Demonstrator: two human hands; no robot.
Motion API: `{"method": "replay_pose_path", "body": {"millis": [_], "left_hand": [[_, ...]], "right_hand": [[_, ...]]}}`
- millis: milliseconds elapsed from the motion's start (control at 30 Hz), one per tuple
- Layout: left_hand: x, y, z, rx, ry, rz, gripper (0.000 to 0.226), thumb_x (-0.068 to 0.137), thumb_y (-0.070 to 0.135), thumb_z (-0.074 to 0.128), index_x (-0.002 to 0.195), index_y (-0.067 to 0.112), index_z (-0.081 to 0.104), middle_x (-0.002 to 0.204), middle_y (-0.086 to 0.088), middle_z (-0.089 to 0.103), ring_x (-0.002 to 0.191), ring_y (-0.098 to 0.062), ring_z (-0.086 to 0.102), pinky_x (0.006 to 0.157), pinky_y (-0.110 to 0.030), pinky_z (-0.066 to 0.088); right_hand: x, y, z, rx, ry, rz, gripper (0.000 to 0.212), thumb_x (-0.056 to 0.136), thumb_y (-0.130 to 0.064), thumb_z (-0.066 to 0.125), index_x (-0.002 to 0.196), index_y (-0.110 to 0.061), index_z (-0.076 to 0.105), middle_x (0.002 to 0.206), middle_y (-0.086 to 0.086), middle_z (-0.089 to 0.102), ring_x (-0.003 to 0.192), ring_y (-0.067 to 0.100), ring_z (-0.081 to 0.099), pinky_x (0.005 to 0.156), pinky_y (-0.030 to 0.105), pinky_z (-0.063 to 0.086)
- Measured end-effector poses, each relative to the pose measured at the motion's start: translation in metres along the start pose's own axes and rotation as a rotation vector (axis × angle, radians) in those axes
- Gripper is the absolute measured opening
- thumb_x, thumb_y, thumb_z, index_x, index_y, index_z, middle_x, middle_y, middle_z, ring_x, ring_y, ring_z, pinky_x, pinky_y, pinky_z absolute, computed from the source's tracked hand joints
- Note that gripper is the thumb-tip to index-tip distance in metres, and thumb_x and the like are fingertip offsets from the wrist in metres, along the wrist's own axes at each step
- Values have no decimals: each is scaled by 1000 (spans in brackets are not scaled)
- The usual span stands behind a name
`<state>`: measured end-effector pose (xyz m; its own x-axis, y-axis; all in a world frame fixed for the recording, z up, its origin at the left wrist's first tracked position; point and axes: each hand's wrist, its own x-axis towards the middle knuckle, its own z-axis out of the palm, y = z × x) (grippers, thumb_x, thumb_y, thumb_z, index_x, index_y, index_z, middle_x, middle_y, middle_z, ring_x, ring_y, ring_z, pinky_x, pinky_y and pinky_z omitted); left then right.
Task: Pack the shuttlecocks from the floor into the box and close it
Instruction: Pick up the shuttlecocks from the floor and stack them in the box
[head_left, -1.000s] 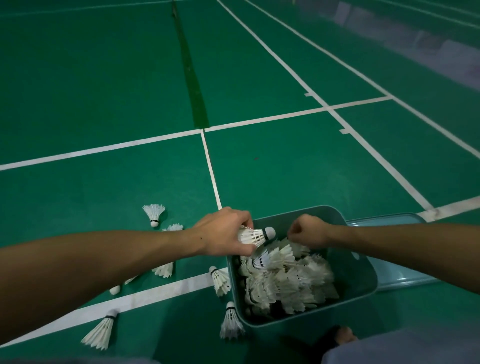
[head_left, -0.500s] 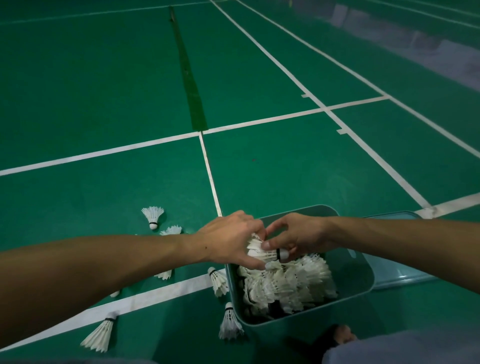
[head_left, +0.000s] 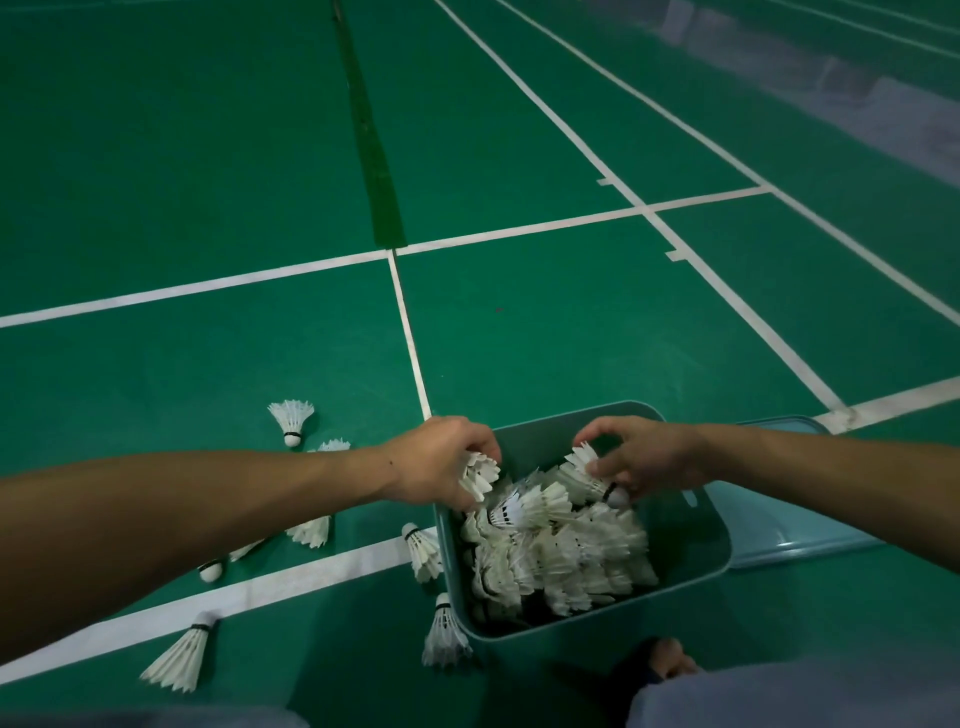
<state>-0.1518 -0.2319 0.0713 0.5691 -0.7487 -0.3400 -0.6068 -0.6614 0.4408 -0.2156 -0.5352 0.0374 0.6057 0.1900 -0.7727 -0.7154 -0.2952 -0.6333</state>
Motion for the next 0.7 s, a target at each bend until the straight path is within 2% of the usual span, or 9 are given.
{"method": "replay_pose_path", "body": {"millis": [67, 133, 267, 400, 500, 600, 700], "left_hand": [[1, 1, 1, -31, 3, -19, 64, 78, 30, 92, 134, 21, 63, 129, 4, 62, 116, -14, 58, 100, -27, 50], [3, 3, 2, -85, 17, -45, 69, 75, 29, 94, 136, 21, 61, 131, 4, 63, 119, -15, 60, 102, -28, 51], [3, 3, 5, -155, 34, -79, 82, 78, 17, 91, 148, 26, 49, 147, 2, 53, 136, -16, 49, 105, -23, 42], [1, 2, 13, -137, 76, -98, 77, 82, 12, 87, 148, 21, 50, 143, 0, 57, 131, -17, 53, 107, -20, 42], [-1, 2, 20, -172, 75, -129, 71, 82, 21, 89, 144, 18, 53, 129, 2, 64, 113, -15, 63, 102, -28, 54], [-1, 4, 24, -133, 85, -135, 74, 80, 40, 89, 141, 18, 55, 122, 2, 68, 108, -17, 65, 99, -38, 57], [0, 7, 25, -94, 103, -133, 74, 77, 51, 89, 137, 21, 56, 112, 4, 70, 100, -16, 67, 91, -41, 59]], "right_hand": [[0, 2, -3, -46, 30, -28, 32, 95, -4, 67, 124, -9, 56, 83, 13, 59, 61, 18, 51, 63, 35, 54], [1, 4, -3, -198, 121, -42, 22, 95, -6, 68, 113, 1, 58, 78, 11, 63, 55, 14, 53, 55, 29, 50], [13, 8, -2, -505, 362, -81, 14, 91, -17, 76, 97, -9, 67, 84, 5, 72, 61, 10, 63, 53, 23, 53], [21, 11, 5, -653, 481, -92, 11, 88, -22, 80, 87, -15, 70, 81, -5, 68, 70, 3, 60, 54, 15, 42], [25, 16, 10, -675, 535, -102, 13, 89, -23, 79, 84, -17, 68, 82, -3, 67, 73, 5, 61, 57, 17, 43], [31, 23, 12, -646, 562, -96, 15, 90, -21, 78, 80, -18, 68, 83, -2, 70, 74, 6, 64, 61, 19, 47], [40, 27, 15, -598, 556, -56, 10, 90, -19, 78, 85, -12, 73, 88, 3, 73, 81, 13, 70, 75, 28, 59]]}}
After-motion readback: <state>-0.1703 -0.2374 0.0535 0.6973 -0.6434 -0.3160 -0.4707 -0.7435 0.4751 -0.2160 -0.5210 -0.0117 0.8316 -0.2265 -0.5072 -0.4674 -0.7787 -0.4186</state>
